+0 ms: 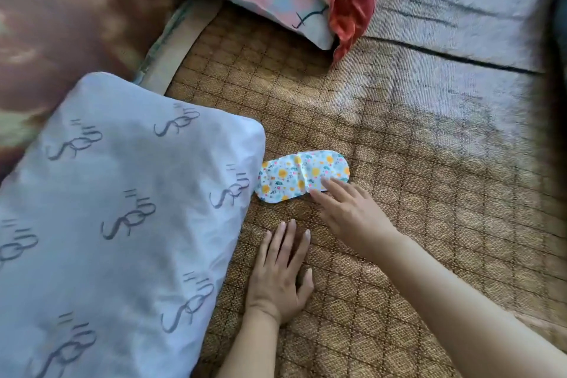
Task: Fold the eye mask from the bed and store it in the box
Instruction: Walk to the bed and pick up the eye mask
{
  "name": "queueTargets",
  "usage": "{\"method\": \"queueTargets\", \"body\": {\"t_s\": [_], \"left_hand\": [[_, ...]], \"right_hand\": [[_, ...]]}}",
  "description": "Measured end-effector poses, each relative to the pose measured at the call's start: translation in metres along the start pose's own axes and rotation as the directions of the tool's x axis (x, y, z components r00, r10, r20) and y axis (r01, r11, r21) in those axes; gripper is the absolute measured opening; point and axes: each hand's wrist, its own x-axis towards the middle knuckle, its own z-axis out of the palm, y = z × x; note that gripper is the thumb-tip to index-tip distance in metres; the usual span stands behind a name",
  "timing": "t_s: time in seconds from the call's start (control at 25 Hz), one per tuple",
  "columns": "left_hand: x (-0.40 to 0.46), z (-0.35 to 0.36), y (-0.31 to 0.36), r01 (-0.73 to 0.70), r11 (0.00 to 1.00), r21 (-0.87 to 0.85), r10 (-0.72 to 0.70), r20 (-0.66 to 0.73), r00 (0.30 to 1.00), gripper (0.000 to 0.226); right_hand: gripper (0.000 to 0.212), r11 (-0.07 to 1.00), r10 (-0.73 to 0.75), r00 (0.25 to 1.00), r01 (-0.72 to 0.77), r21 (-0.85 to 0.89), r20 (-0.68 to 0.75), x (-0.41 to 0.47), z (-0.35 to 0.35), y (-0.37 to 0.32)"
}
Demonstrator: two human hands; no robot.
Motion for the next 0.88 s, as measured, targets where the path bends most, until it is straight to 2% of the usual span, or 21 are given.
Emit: {"method": "queueTargets", "body": {"t_s": [0.24,0.28,0.4,0.44,0.6,0.72,0.84,0.88], "left_hand": [[0.0,-0.003,0.001,-0.005,1.0,0.025,0.006,-0.017,1.0,0.068],[0.0,-0.004,0.001,-0.003,1.0,0.028,0.003,-0.015,1.0,0.068],[0.001,-0.005,0.001,-0.001,1.0,0.03,0.002,-0.006,1.0,0.068],[0.001,-0.005,0.0,0.001,1.0,0.029,-0.001,-0.001,1.0,0.067],[0.002,-0.007,0.001,0.008,1.0,0.027,-0.008,-0.011,1.0,0.065],[0.001,-0.009,0.003,0.007,0.999,0.045,-0.006,-0.031,1.0,0.063],[0.0,-0.011,0.004,0.011,0.998,0.064,-0.007,-0.048,0.999,0.061],[-0.001,-0.012,0.005,0.013,0.998,0.061,-0.011,-0.046,0.999,0.061]], "right_hand": [[0.059,0.992,-0.059,0.994,0.068,-0.105,0.089,0.041,0.01,-0.002],[0.058,0.988,-0.063,0.996,0.072,-0.137,0.07,0.038,0.009,-0.002],[0.05,0.954,-0.072,0.987,0.026,-0.299,-0.144,0.023,0.012,0.0],[0.046,0.949,-0.077,0.982,0.018,-0.316,-0.174,0.018,0.014,0.001],[0.051,0.922,0.009,0.997,-0.039,-0.385,-0.078,0.002,0.021,0.001],[0.053,0.959,0.036,0.999,-0.041,-0.28,-0.023,-0.015,0.029,-0.003],[0.047,0.96,0.164,0.962,-0.207,-0.191,-0.216,-0.028,0.023,-0.009],[0.05,0.952,0.264,0.941,-0.289,-0.097,-0.214,-0.027,0.021,-0.009]]}}
